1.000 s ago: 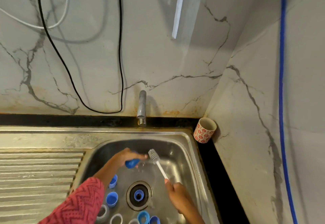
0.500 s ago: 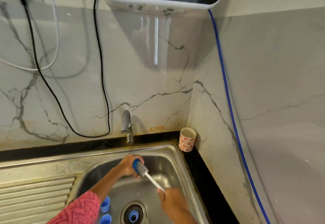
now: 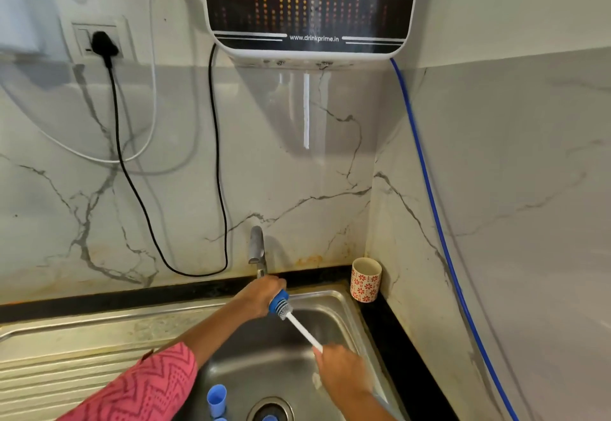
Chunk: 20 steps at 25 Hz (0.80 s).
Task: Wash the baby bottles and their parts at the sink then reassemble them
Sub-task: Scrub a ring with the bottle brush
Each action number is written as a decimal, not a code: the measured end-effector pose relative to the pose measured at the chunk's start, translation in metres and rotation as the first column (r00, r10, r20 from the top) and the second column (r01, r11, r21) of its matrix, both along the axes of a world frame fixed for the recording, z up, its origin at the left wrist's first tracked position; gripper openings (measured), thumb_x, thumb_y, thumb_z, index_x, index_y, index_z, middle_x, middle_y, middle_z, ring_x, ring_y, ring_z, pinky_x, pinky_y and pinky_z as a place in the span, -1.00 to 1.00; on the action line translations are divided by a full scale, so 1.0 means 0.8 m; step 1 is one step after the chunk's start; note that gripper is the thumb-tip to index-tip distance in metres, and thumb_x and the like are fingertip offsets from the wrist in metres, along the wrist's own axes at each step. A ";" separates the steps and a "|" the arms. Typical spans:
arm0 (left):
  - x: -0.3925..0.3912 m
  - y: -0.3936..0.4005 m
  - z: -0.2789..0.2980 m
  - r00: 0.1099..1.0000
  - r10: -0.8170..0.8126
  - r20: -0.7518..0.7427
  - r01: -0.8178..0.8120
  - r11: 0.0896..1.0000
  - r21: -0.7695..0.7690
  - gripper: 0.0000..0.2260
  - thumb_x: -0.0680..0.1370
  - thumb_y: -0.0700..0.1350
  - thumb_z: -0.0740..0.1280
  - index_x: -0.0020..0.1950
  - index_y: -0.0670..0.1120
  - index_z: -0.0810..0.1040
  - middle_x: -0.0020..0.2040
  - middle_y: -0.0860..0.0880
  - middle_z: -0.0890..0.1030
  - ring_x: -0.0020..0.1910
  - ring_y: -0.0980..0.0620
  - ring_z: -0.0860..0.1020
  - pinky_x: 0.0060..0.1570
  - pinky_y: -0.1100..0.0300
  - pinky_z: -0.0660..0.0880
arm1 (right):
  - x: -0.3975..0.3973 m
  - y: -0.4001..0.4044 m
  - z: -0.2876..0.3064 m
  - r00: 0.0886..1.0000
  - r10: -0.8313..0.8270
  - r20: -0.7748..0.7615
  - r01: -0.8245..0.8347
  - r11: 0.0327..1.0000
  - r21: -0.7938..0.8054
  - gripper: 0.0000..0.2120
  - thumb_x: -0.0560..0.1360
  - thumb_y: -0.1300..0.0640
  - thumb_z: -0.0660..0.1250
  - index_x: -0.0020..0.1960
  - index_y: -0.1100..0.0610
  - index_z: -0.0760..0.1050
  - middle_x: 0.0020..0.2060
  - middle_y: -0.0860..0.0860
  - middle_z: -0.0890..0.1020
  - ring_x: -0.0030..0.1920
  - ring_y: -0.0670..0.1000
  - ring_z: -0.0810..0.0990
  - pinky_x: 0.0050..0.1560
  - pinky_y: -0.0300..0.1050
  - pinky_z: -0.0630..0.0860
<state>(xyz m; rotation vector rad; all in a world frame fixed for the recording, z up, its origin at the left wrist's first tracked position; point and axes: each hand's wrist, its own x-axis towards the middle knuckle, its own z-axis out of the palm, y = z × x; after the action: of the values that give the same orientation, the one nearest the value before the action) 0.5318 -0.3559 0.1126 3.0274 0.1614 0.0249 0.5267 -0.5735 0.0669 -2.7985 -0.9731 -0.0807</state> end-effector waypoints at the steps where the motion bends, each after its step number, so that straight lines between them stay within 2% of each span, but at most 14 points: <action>1: 0.001 0.003 0.001 1.000 0.004 0.020 -0.004 1.000 -0.001 -0.85 0.46 -0.23 0.37 0.00 -0.11 0.50 -0.05 -0.06 0.59 -0.06 -0.01 0.57 -0.03 0.24 0.46 | -0.004 0.002 0.003 1.000 0.009 -0.025 -0.010 0.999 -0.047 -0.57 0.66 -0.07 -0.05 0.21 0.16 0.46 0.11 0.11 0.62 0.15 0.12 0.59 0.13 -0.05 0.49; 2: 0.002 0.006 0.001 0.999 0.018 0.047 -0.018 1.000 -0.015 -0.88 0.47 -0.22 0.36 -0.02 -0.10 0.50 -0.09 -0.05 0.58 -0.08 -0.01 0.58 -0.03 0.22 0.49 | -0.001 0.001 0.012 1.000 0.022 -0.002 -0.022 0.994 -0.102 -0.57 0.66 -0.08 -0.04 0.19 0.17 0.46 0.07 0.12 0.63 0.11 0.12 0.62 0.09 -0.05 0.51; 3: 0.005 0.008 0.001 0.997 0.025 0.074 -0.024 1.000 -0.013 -0.90 0.48 -0.22 0.36 -0.03 -0.10 0.51 -0.11 -0.04 0.56 -0.12 0.03 0.58 -0.05 0.23 0.52 | 0.006 0.000 0.022 0.995 0.039 0.087 -0.032 0.996 -0.089 -0.60 0.64 -0.10 0.03 0.12 0.17 0.49 -0.03 0.13 0.66 0.01 0.10 0.66 -0.01 -0.09 0.55; 5: 0.013 0.006 0.003 0.994 0.015 0.110 -0.012 0.999 -0.032 -0.87 0.51 -0.25 0.33 0.05 -0.18 0.51 -0.14 -0.02 0.53 -0.26 0.22 0.53 -0.19 0.40 0.48 | 0.028 -0.002 0.036 0.969 -0.014 0.245 0.007 1.000 0.030 -0.63 0.57 -0.14 0.21 -0.02 0.15 0.56 -0.19 0.11 0.67 -0.17 0.03 0.69 -0.20 -0.19 0.56; 6: 0.019 0.004 0.004 0.993 0.010 0.117 -0.001 0.997 -0.072 -0.86 0.52 -0.26 0.33 0.07 -0.21 0.50 -0.14 -0.02 0.52 -0.30 0.25 0.50 -0.25 0.45 0.43 | 0.036 -0.002 0.038 0.977 -0.045 0.207 0.029 0.997 0.077 -0.61 0.58 -0.15 0.16 0.02 0.14 0.57 -0.13 0.09 0.68 -0.11 0.02 0.68 -0.15 -0.19 0.55; 7: 0.026 0.001 0.006 0.992 -0.008 0.127 0.017 0.997 -0.070 -0.85 0.51 -0.23 0.35 0.07 -0.18 0.50 -0.10 -0.02 0.54 -0.30 0.23 0.48 -0.26 0.45 0.39 | 0.037 0.001 0.037 0.993 -0.079 0.088 0.073 0.995 0.073 -0.56 0.62 -0.15 0.05 0.11 0.13 0.54 -0.02 0.08 0.66 0.01 0.03 0.65 -0.05 -0.17 0.53; 9: 0.034 -0.002 0.014 0.988 -0.030 0.152 0.031 0.999 -0.008 -0.84 0.49 -0.20 0.37 0.05 -0.15 0.50 0.00 -0.07 0.59 -0.18 0.12 0.49 -0.17 0.39 0.37 | 0.028 0.009 0.024 0.990 -0.116 -0.081 0.117 0.993 0.002 -0.50 0.64 -0.14 -0.07 0.19 0.15 0.51 0.08 0.08 0.62 0.11 0.05 0.60 0.05 -0.13 0.49; 11: 0.035 0.001 0.022 0.990 -0.030 0.141 0.030 1.000 0.001 -0.83 0.52 -0.24 0.30 0.11 -0.21 0.49 0.11 -0.15 0.57 0.00 -0.02 0.53 -0.12 0.39 0.39 | 0.015 0.010 0.016 0.985 -0.101 -0.138 0.106 0.994 0.027 -0.48 0.64 -0.13 -0.08 0.18 0.18 0.52 0.06 0.10 0.63 0.09 0.08 0.60 0.04 -0.11 0.48; 13: 0.033 0.011 0.014 0.991 -0.010 0.137 0.011 1.000 -0.006 -0.74 0.59 -0.29 0.18 0.25 -0.35 0.42 0.26 -0.28 0.47 0.17 -0.16 0.47 -0.18 0.50 0.37 | 0.012 0.006 0.016 0.994 -0.054 -0.097 0.056 0.998 0.019 -0.49 0.64 -0.14 -0.08 0.16 0.18 0.49 0.03 0.11 0.63 0.06 0.10 0.61 0.02 -0.08 0.49; 14: 0.035 0.013 0.006 0.987 0.003 0.160 -0.001 1.000 -0.011 -0.71 0.61 -0.28 0.15 0.28 -0.40 0.39 0.29 -0.34 0.43 0.14 -0.15 0.47 -0.22 0.50 0.37 | 0.016 0.003 0.020 0.998 -0.039 -0.041 0.039 0.999 0.011 -0.51 0.64 -0.14 -0.09 0.17 0.16 0.47 0.02 0.10 0.63 0.05 0.10 0.62 0.01 -0.08 0.49; 16: 0.030 0.014 -0.003 0.989 0.050 0.142 -0.047 0.999 -0.026 -0.74 0.59 -0.21 0.23 0.20 -0.36 0.45 0.17 -0.34 0.50 -0.12 0.03 0.49 -0.29 0.44 0.37 | 0.029 -0.002 0.025 0.996 -0.058 0.063 0.059 0.998 -0.024 -0.53 0.64 -0.15 -0.10 0.17 0.13 0.45 0.02 0.07 0.64 0.04 0.08 0.63 0.00 -0.09 0.51; 18: 0.028 0.003 -0.001 0.990 0.048 0.133 -0.031 0.992 -0.126 -0.80 0.48 -0.18 0.39 0.06 -0.22 0.52 -0.03 -0.16 0.59 -0.22 0.12 0.47 -0.31 0.44 0.36 | 0.033 0.000 0.020 0.993 -0.112 0.032 0.112 0.994 -0.018 -0.51 0.64 -0.16 -0.09 0.16 0.13 0.49 0.01 0.05 0.64 0.03 0.05 0.63 -0.01 -0.13 0.51; 20: 0.025 -0.006 0.009 0.984 0.069 0.166 -0.041 0.985 -0.170 -0.81 0.45 -0.22 0.43 0.03 -0.16 0.52 -0.05 -0.09 0.59 -0.17 0.09 0.50 -0.19 0.39 0.38 | 0.021 0.009 0.009 0.986 -0.150 -0.078 0.151 0.989 0.010 -0.47 0.64 -0.16 -0.09 0.15 0.16 0.52 0.02 0.07 0.64 0.05 0.06 0.62 0.00 -0.13 0.50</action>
<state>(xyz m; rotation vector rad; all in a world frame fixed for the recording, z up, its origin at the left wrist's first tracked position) 0.5520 -0.3610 0.1200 2.8368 0.2206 0.2628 0.5436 -0.5667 0.0743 -2.8336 -0.7400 0.0005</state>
